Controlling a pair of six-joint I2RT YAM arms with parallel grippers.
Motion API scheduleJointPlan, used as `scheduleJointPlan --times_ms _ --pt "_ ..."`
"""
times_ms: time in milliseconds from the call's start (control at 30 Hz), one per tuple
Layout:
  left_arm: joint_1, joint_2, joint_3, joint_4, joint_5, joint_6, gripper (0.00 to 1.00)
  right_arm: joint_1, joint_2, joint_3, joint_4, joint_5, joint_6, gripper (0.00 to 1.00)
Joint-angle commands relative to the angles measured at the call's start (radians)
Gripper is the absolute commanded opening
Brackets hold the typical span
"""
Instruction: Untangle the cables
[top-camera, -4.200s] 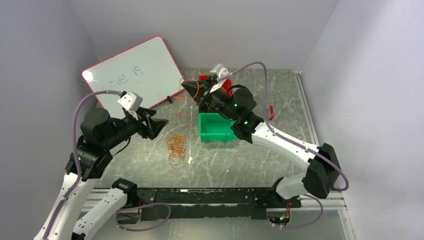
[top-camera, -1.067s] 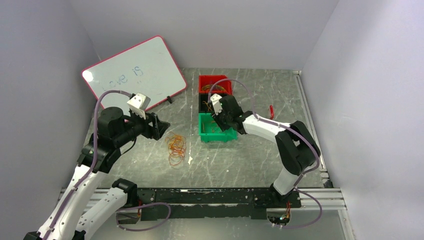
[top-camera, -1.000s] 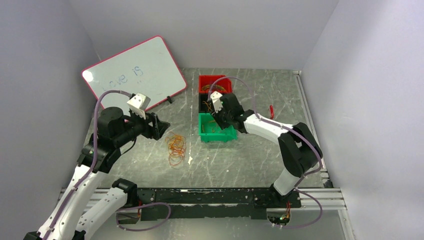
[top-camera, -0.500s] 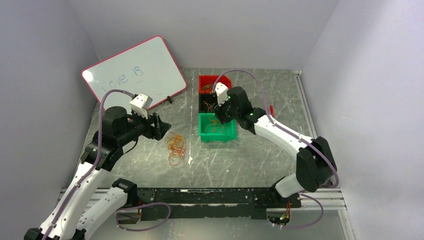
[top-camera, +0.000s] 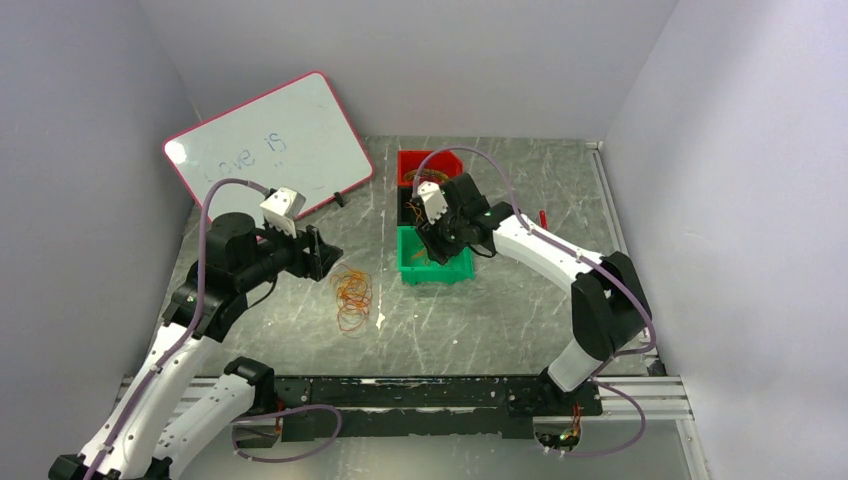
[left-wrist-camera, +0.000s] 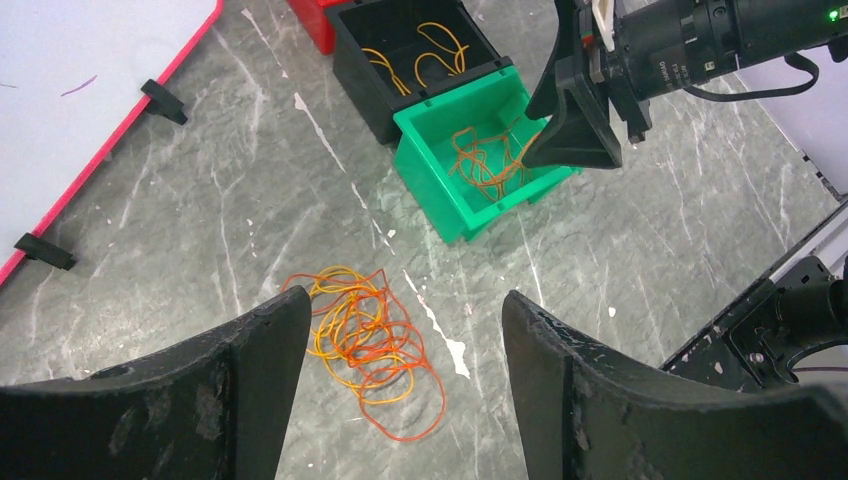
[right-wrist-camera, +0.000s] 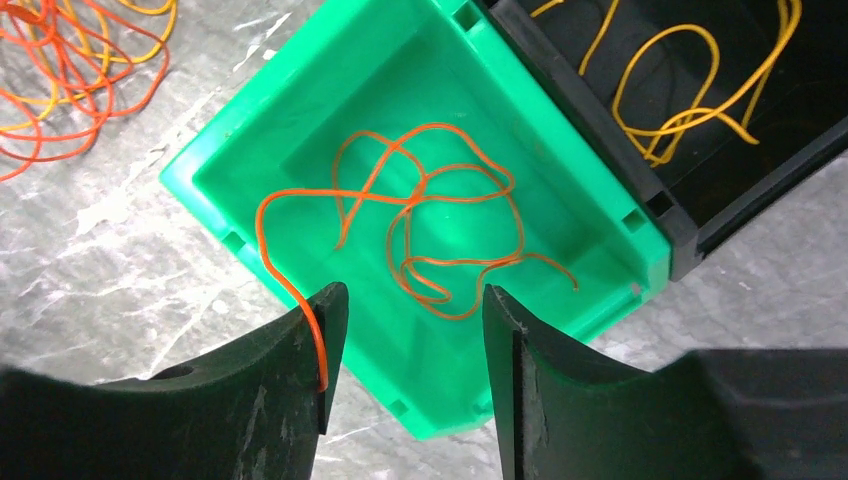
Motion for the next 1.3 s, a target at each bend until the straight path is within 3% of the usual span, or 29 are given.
scheduleJointPlan --times_ms 0,200,300,333,400,767,933,1067,1267 --pt "0.006 0.005 -0.006 0.034 0.000 -0.013 0.75 -0.002 -0.030 0.025 -0.040 -0.058 0.036 0.57" --pt "0.007 0.022 -0.011 0.047 0.018 -0.015 0.75 -0.001 -0.030 0.041 -0.101 -0.127 0.031 0.70" --pt "0.006 0.032 -0.014 0.051 0.023 -0.014 0.75 -0.002 -0.045 0.016 -0.098 -0.140 0.036 0.81" --pt "0.006 0.036 -0.014 0.053 0.027 -0.014 0.75 -0.002 -0.057 0.005 -0.091 -0.142 0.041 0.92" --pt "0.006 0.045 -0.015 0.056 0.034 -0.012 0.75 -0.002 -0.090 -0.024 -0.069 -0.150 0.055 0.95" --pt "0.007 0.097 -0.026 0.132 0.081 -0.052 0.74 -0.001 -0.243 -0.152 -0.017 0.035 0.120 0.95" --pt "0.007 0.101 -0.042 0.141 0.072 -0.054 0.74 -0.002 -0.329 -0.208 0.087 0.019 0.149 0.93" --pt "0.006 0.100 -0.049 0.143 0.034 -0.064 0.74 0.000 -0.361 -0.237 0.224 -0.045 0.234 0.89" --pt "0.006 0.056 -0.093 0.151 -0.083 -0.134 0.74 0.093 -0.311 -0.226 0.332 0.072 0.297 0.84"
